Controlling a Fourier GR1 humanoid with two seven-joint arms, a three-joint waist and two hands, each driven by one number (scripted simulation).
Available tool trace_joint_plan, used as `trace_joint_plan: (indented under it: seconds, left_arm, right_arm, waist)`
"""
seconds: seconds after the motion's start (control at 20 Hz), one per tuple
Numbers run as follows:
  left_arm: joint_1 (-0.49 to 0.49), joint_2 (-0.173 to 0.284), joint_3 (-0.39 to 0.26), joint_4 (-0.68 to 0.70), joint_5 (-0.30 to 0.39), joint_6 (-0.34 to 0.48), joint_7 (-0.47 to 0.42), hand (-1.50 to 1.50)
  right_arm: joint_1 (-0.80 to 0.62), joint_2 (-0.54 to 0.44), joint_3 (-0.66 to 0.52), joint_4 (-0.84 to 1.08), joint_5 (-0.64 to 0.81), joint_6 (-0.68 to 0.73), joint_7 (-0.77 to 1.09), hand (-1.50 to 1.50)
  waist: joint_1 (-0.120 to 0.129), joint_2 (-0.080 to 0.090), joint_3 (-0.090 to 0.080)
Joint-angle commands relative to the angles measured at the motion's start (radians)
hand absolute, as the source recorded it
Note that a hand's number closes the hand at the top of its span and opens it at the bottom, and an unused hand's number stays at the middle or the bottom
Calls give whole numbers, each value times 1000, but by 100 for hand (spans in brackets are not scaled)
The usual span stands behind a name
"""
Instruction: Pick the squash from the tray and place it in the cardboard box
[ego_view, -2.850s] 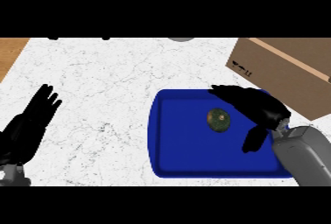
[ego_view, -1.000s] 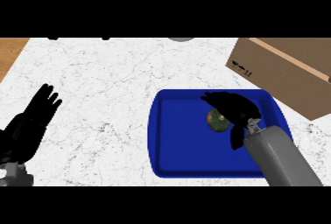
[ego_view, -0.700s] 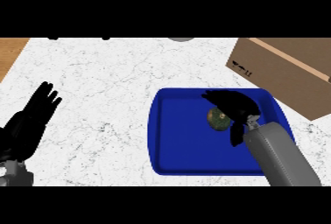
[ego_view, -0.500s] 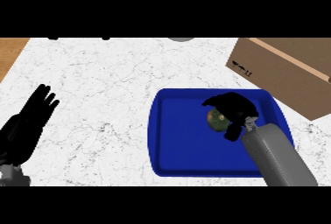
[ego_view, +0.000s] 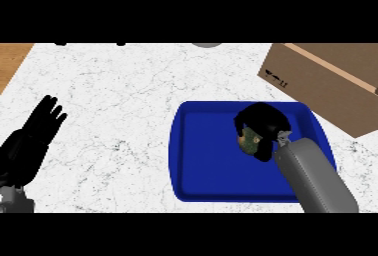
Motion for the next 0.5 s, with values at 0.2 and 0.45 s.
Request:
trace_joint_plan:
  seconds: [0.2, 0.45]
  left_arm:
    - [22, 10, 31, 28, 25, -52, -25, 0]
    - [-11, -28, -29, -12, -37, 5, 1, 0]
  right_arm:
    - [13, 50, -46, -34, 14, 3, 63, 150]
    - [-155, 45, -170, 261, 17, -92, 96, 150]
  waist:
    - [-2, 0, 0]
    - [7, 3, 1]
